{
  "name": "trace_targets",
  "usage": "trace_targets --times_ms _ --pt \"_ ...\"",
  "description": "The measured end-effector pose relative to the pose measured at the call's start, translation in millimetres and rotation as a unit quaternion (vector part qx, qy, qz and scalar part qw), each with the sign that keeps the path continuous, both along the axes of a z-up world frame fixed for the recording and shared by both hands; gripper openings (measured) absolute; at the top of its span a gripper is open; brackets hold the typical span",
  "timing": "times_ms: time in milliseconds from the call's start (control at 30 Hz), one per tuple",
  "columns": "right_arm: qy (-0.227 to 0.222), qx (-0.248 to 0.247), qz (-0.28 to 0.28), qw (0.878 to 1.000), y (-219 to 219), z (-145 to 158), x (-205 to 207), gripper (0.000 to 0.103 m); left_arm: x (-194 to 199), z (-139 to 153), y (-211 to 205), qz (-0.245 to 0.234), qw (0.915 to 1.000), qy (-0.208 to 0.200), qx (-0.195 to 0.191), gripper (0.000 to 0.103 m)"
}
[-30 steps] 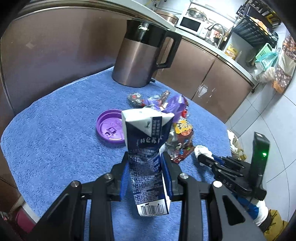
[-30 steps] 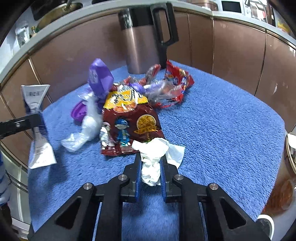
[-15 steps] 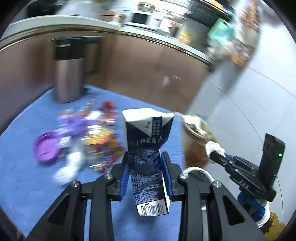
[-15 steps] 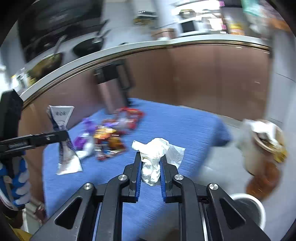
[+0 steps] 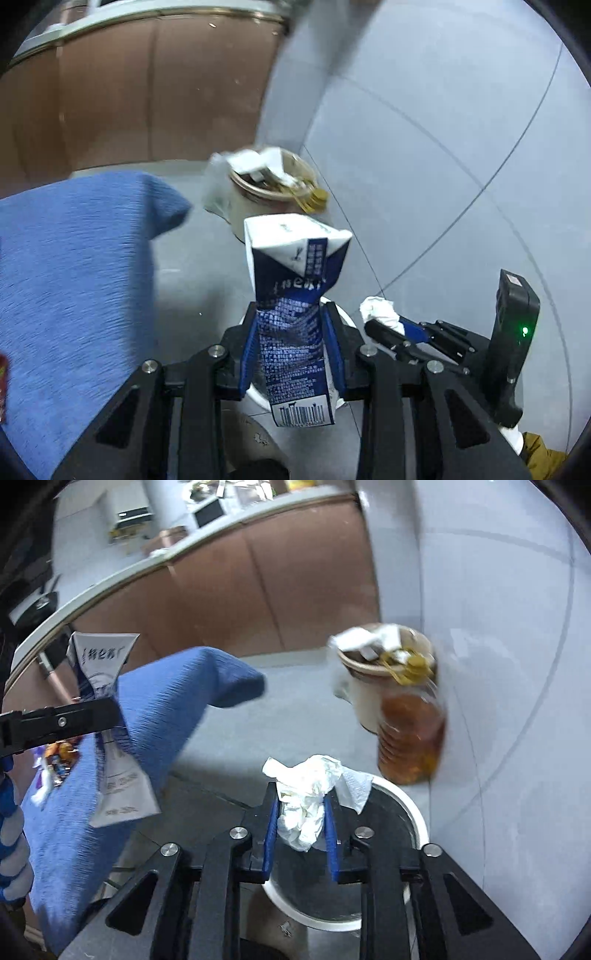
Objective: Collect trash
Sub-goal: 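Carry carton and tissue to the bin and open both tools over it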
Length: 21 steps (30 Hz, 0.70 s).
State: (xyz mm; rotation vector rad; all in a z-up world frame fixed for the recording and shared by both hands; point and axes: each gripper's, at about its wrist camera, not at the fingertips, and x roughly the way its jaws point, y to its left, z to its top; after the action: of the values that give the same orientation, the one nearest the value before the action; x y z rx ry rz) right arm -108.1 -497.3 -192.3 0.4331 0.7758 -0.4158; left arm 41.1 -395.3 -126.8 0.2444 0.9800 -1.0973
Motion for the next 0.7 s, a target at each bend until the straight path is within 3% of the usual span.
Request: trace_targets --times_ms 100,133,200,300,500,700 --pt "0.015 0.006 -0.017 1.0 -12.8 -15.6 -4.5 0.03 -5.5 -17.2 -30.6 -0.02 0.9997 0.005 0.012 0.032" --pt "0.022 0.004 -0.021 1.0 -14.3 -20.1 -6.9 0.032 -4.6 -20.9 -36.9 -0.024 0.9995 0.011 0.014 0.035" --pt "0.036 0.001 -0.031 0.999 -18.6 -28.6 -8.7 0.047 -5.1 -27.9 -46.8 -0.026 0.9994 0.02 0.015 0.041" --pt "0.049 -0.004 -0.048 0.998 -25.6 -35.1 -12.5 0.048 -1.2 -32.5 -53.5 -0.018 0.9991 0.038 0.007 0.051" --pt "0.046 -0.011 -0.055 0.997 -24.9 -27.8 -12.2 0.05 5.1 -17.2 -29.0 0.007 0.9997 0.013 -0.018 0.051" --pt "0.013 -0.038 -0.042 0.998 -4.7 5.3 -7.8 0.05 6.8 21.6 30.3 0.049 0.9961 -0.037 -0.063 0.051"
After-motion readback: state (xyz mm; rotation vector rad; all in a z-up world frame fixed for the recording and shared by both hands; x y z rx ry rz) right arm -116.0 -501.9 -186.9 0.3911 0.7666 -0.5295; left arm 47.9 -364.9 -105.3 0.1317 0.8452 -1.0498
